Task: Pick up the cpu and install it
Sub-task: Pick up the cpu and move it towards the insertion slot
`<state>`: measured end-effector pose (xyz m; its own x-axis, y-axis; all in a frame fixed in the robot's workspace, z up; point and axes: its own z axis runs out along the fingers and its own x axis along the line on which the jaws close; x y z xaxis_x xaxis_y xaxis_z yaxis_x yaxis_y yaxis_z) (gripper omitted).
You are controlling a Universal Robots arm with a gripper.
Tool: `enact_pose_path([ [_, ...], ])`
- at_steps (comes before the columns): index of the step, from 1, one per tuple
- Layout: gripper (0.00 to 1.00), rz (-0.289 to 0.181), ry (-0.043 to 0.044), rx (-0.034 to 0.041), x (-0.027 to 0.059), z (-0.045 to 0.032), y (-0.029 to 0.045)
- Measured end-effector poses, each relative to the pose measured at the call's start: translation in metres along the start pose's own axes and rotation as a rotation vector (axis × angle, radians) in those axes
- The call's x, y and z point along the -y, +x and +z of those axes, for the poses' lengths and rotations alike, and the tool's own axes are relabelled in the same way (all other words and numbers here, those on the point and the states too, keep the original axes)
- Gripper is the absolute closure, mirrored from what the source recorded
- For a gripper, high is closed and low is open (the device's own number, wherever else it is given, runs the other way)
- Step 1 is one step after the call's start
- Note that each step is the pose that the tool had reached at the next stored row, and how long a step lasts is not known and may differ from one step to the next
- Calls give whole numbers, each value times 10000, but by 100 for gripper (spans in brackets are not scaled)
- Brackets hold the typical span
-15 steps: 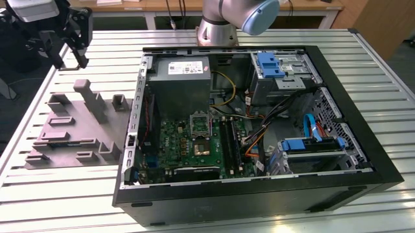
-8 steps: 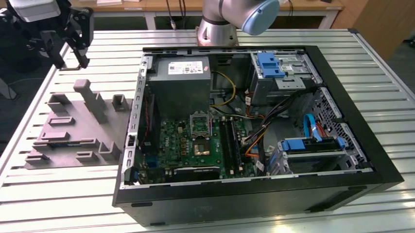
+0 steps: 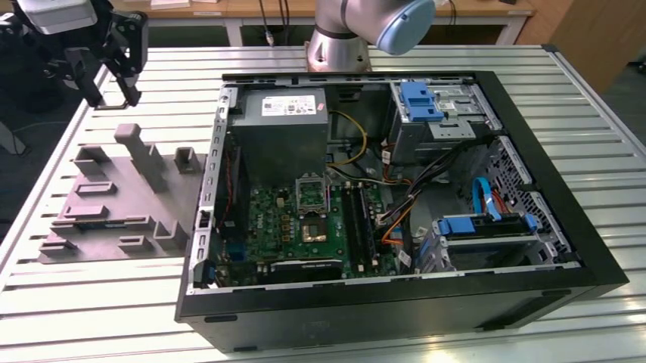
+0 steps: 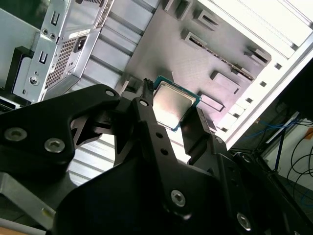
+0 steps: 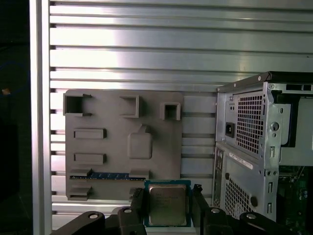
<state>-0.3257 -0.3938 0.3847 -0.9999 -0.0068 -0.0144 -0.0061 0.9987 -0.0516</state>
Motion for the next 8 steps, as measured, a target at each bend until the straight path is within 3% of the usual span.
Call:
enact_pose_path([
  [8, 53, 0, 0, 0, 0, 0, -7],
])
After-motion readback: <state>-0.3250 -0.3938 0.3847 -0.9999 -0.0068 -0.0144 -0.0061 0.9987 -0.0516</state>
